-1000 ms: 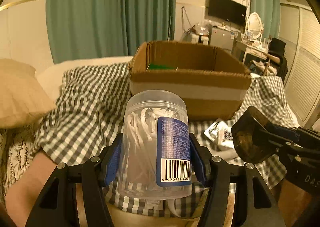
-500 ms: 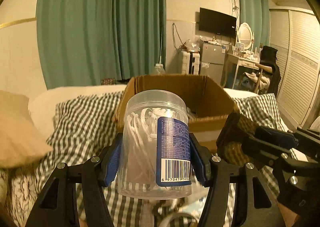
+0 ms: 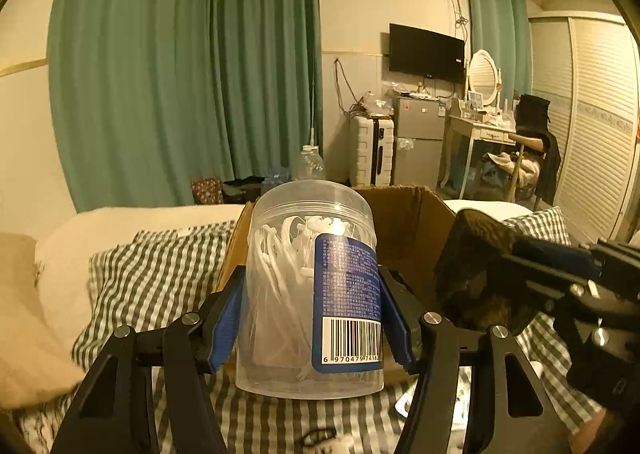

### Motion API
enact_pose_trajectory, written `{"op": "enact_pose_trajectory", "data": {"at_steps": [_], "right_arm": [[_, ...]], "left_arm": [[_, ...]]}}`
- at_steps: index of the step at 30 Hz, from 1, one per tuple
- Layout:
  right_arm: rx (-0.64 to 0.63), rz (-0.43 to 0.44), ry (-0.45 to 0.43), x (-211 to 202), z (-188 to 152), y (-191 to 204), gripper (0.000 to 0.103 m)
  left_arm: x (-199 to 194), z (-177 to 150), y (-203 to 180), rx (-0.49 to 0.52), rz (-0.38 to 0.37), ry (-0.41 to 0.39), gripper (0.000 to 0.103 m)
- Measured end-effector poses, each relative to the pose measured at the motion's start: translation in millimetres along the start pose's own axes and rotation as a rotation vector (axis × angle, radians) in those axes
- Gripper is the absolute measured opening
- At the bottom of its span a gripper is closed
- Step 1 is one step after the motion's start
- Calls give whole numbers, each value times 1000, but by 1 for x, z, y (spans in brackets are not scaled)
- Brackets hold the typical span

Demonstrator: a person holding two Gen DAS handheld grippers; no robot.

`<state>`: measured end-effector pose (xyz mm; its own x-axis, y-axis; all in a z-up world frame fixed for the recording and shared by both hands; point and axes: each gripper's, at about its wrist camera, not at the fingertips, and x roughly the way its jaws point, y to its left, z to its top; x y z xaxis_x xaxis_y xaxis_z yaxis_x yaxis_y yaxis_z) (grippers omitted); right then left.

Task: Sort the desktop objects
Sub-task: 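Lift the swab tub and eyeglass case and carry them over the box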

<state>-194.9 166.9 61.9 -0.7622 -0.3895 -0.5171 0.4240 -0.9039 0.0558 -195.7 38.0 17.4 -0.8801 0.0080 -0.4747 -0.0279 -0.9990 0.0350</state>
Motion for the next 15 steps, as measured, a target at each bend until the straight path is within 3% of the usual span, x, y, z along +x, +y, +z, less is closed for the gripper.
{"op": "enact_pose_trajectory", "data": {"at_steps": [10, 15], "right_arm": [[71, 22, 22, 69, 5, -27, 30], [98, 12, 47, 96, -3, -41, 30]], "left_arm": [[56, 1, 3, -21, -20, 5, 63], [89, -9, 12, -51, -39, 47, 63]]}}
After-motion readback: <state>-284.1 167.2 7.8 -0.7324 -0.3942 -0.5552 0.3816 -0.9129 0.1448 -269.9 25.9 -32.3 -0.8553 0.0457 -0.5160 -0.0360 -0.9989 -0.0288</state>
